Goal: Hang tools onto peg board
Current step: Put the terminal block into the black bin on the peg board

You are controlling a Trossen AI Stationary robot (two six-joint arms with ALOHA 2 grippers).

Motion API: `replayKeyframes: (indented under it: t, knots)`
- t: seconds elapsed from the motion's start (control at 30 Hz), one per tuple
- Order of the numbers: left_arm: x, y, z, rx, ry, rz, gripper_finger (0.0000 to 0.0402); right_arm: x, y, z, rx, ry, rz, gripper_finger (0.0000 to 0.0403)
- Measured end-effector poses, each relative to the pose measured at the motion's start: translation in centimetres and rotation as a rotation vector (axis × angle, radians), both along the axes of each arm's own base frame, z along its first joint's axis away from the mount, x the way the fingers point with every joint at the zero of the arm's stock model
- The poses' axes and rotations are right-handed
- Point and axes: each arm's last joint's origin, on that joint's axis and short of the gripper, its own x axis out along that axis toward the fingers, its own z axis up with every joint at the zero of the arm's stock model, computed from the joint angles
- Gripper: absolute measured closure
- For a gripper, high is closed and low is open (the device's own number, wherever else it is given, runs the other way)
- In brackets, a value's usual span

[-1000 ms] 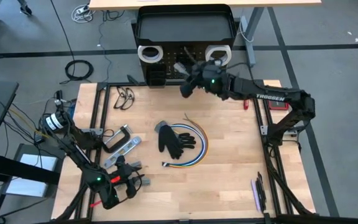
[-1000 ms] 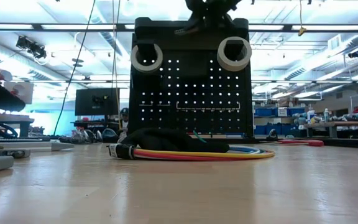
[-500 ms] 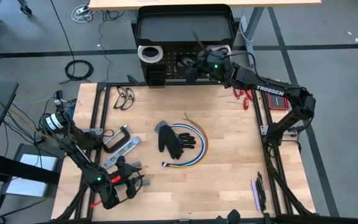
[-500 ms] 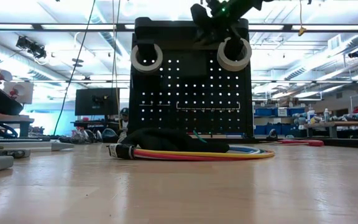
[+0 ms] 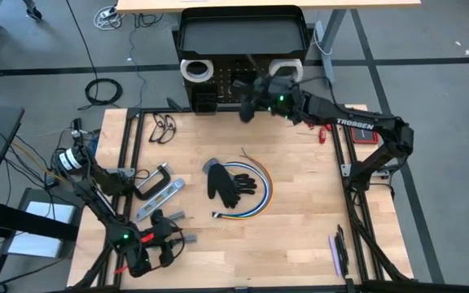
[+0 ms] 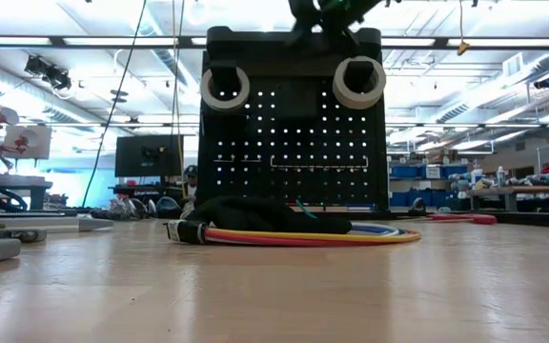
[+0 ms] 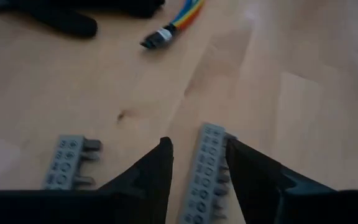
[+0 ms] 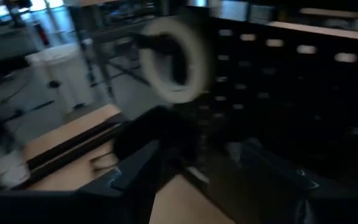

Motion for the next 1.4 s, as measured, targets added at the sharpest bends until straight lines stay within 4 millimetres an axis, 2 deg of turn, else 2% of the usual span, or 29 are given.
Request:
replayKeyframes:
  t: [0.23,0.4,0.5,0.63,0.73,0.83,0.97,1.03,1.2,1.27,1.4]
  knots:
    - [-0.2,-0.6,-0.1,0.020,-0.007,-0.049,0.0212,2.2,8.0,-1.3,-0.072,0.078,0.233,0.0178]
    - [0.3,-0.5,-2.0,0.087,0.023,-0.042,0.0170,2.3,12.4,-3.8,-0.100,0.125,0.255,0.0179]
    - [0.8,-0.9,-3.7,0.080,0.045,-0.048,0.0156,2.0,14.2,-5.7,-0.084,0.144,0.268,0.0180]
    - [1.2,-1.4,-5.6,0.116,0.013,-0.040,0.0158,1.7,15.9,-7.5,-0.089,0.122,0.276,0.0181]
    - [1.2,-1.4,-6.2,0.126,0.005,-0.020,0.0175,1.5,16.6,-8.6,-0.090,0.094,0.295,0.0182]
    - [1.3,-1.2,-6.3,0.124,0.008,-0.012,0.0211,1.4,17.2,-9.1,-0.096,0.049,0.313,0.0182]
    - [1.6,-1.0,-6.3,0.123,0.006,0.010,0.0277,1.2,17.8,-9.6,-0.132,0.028,0.343,0.0183]
    - [1.7,-0.8,-6.3,0.126,0.009,0.018,0.0281,1.1,18.2,-9.8,-0.149,0.010,0.378,0.0183]
    - [2.0,-0.6,-5.2,0.111,0.029,0.006,0.0281,1.4,19.7,-10.2,-0.190,-0.006,0.507,0.0183]
    - [2.2,-0.3,-4.3,0.125,0.043,-0.023,0.0281,2.0,20.7,-11.2,-0.240,0.000,0.549,0.0183]
    - [3.1,0.9,-1.8,0.157,0.035,-0.049,0.0281,4.6,23.3,-14.1,-0.326,0.018,0.666,0.0186]
